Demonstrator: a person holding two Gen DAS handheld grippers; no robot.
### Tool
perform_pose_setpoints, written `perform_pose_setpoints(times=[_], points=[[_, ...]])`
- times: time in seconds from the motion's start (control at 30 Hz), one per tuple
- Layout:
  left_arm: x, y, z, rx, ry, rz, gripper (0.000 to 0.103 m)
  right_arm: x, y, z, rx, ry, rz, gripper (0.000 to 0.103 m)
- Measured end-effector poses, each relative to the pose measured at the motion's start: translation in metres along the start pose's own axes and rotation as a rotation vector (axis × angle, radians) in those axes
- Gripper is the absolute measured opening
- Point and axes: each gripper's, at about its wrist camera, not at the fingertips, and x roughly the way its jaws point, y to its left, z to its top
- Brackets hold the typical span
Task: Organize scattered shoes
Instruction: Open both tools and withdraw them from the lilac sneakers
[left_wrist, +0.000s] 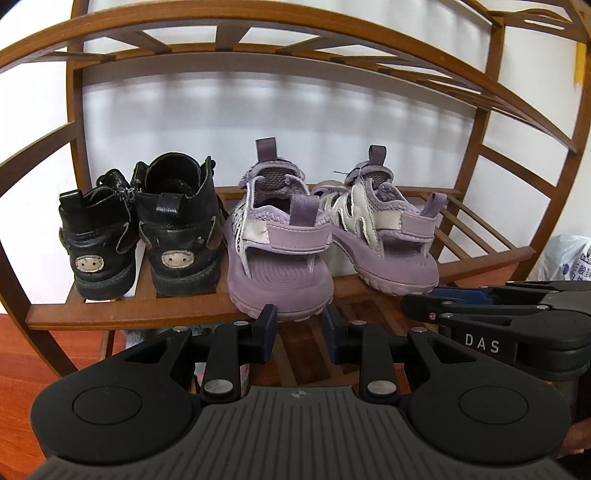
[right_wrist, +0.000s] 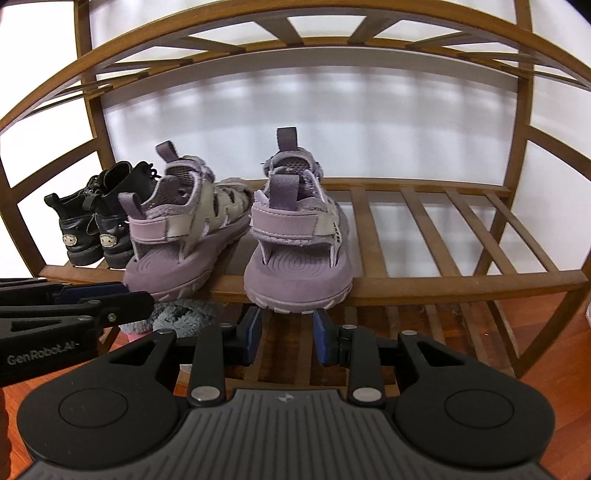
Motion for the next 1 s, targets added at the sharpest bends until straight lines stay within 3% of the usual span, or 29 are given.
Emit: perform_pose_setpoints(times=[0.63,1.0], points=[[0.037,-0.001,0.015,-0.015,0.004,0.009,0.029,0.040,0.008,0.022,-0.012,-0.004,0.020,0.034],[0.035,0.002,0.015,-0.022,0.026,0.004,0.031,0.030,0.009,0.018,-0.015,-0.007,0.020,0.034]])
